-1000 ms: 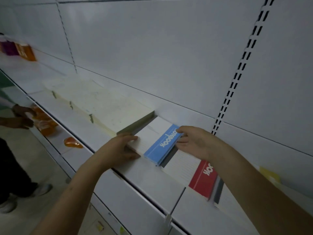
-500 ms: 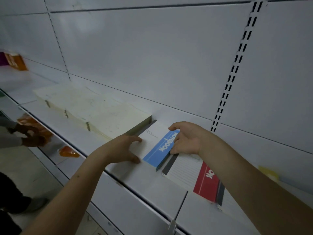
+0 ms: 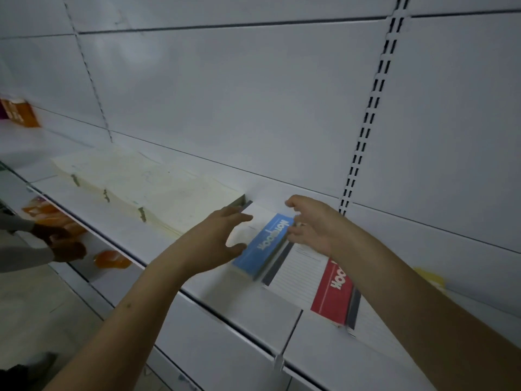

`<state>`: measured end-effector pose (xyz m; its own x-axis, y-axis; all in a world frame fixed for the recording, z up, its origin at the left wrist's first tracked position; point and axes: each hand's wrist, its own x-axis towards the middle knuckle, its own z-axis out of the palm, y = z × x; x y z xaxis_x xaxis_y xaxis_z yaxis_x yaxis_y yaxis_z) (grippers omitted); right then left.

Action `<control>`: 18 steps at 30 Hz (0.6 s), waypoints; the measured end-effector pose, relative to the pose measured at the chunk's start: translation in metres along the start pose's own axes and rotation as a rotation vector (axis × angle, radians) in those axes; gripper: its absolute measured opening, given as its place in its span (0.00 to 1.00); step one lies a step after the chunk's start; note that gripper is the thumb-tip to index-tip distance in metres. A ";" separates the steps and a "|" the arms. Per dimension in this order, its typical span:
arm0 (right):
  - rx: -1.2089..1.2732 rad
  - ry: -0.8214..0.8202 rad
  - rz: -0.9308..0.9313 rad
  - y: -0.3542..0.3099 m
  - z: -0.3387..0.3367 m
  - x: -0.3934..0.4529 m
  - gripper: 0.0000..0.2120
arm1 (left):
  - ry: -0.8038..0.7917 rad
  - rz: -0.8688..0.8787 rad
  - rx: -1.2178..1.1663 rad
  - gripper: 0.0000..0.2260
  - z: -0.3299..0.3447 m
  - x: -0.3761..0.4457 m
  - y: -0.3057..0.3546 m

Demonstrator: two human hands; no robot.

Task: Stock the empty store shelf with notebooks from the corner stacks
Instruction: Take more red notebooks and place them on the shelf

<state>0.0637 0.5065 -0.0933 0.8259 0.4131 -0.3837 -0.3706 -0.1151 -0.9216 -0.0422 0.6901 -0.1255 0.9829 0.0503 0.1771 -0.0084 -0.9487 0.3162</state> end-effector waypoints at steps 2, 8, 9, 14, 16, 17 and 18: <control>-0.092 0.113 -0.217 -0.008 -0.019 -0.013 0.13 | 0.117 0.077 -0.129 0.20 0.005 -0.004 0.037; -0.464 0.499 -0.695 -0.025 -0.110 -0.087 0.21 | 0.115 0.326 -0.353 0.16 0.070 0.012 0.156; -0.489 0.559 -0.731 -0.026 -0.128 -0.105 0.21 | 0.109 0.367 -0.372 0.14 0.081 0.014 0.179; -0.644 0.859 -0.755 -0.012 -0.229 -0.202 0.24 | -0.073 0.676 -0.468 0.16 0.136 0.008 0.308; -0.734 0.987 -0.715 0.004 -0.274 -0.245 0.26 | -0.186 0.820 -0.452 0.20 0.160 -0.006 0.362; -0.774 1.052 -0.683 0.014 -0.296 -0.266 0.27 | -0.248 0.884 -0.439 0.22 0.172 -0.015 0.387; -0.812 1.111 -0.634 0.025 -0.320 -0.288 0.28 | -0.310 0.937 -0.427 0.24 0.183 -0.024 0.410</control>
<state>-0.0478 0.0957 -0.0248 0.7835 -0.2447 0.5712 0.1798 -0.7906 -0.5853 -0.0354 0.2426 -0.1708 0.5547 -0.7789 0.2926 -0.7873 -0.3776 0.4874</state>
